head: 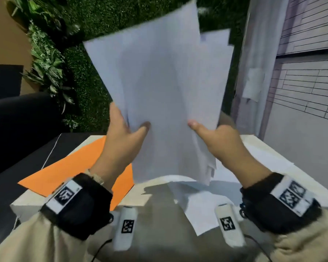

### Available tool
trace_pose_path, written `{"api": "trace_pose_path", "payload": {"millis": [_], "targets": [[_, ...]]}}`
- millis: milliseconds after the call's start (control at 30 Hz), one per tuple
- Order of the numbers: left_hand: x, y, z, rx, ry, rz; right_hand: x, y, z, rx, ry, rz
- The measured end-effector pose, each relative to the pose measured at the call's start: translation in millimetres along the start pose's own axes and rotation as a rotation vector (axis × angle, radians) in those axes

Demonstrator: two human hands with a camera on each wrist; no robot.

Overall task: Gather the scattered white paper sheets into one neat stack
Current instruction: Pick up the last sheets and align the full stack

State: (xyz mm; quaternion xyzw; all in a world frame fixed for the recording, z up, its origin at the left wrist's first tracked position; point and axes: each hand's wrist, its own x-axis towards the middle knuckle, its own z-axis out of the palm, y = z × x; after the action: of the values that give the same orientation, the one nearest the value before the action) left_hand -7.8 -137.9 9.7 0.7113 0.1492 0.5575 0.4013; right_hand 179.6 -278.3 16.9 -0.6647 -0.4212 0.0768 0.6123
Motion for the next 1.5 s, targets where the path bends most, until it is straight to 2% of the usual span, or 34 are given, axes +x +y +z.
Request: {"api": "trace_pose_path", "payload": {"millis": [100, 233, 533, 633, 733, 833, 933, 1000, 1100, 1167, 1300, 1433, 1500], "targets": [[-7, -25, 2, 0.006, -0.080, -0.141, 6, 35, 9, 0.045, -0.024, 0.021], [-8, -36, 1, -0.006, -0.102, -0.201, 10, 53, 11, 0.077, -0.013, 0.044], [1, -14, 12, -0.094, -0.039, -0.063, 9, 34, 9, 0.193, 0.056, -0.074], [3, -23, 10, -0.147, -0.061, -0.181, 13, 39, 5, 0.237, 0.011, -0.006], [0, -41, 3, -0.210, -0.162, -0.341, 15, 57, 4, 0.284, -0.027, 0.082], [-5, -54, -1, -0.248, -0.199, -0.367, 5, 80, 6, 0.202, -0.116, 0.168], [-6, -58, 1, -0.321, -0.085, -0.324, -5, 93, 3, 0.156, -0.226, 0.197], [-3, -57, 1, -0.388, -0.022, -0.293, -10, 99, -1, 0.261, -0.225, 0.227], [-3, -50, 5, -0.507, 0.034, -0.272, -22, 99, 1, 0.772, -0.127, 0.312], [-10, -40, 17, -0.561, 0.041, -0.296, -30, 90, 9, 0.991, -0.089, 0.280], [-20, -39, 27, -0.613, -0.032, -0.395, -27, 66, 17, 0.860, 0.015, 0.157], [-2, -58, -32, -0.603, 0.079, -0.405, -14, 69, -16, 0.714, 0.091, 0.121], [2, -63, -66, -0.501, 0.055, -0.423, -12, 78, -34, 0.633, 0.055, 0.124]]}}
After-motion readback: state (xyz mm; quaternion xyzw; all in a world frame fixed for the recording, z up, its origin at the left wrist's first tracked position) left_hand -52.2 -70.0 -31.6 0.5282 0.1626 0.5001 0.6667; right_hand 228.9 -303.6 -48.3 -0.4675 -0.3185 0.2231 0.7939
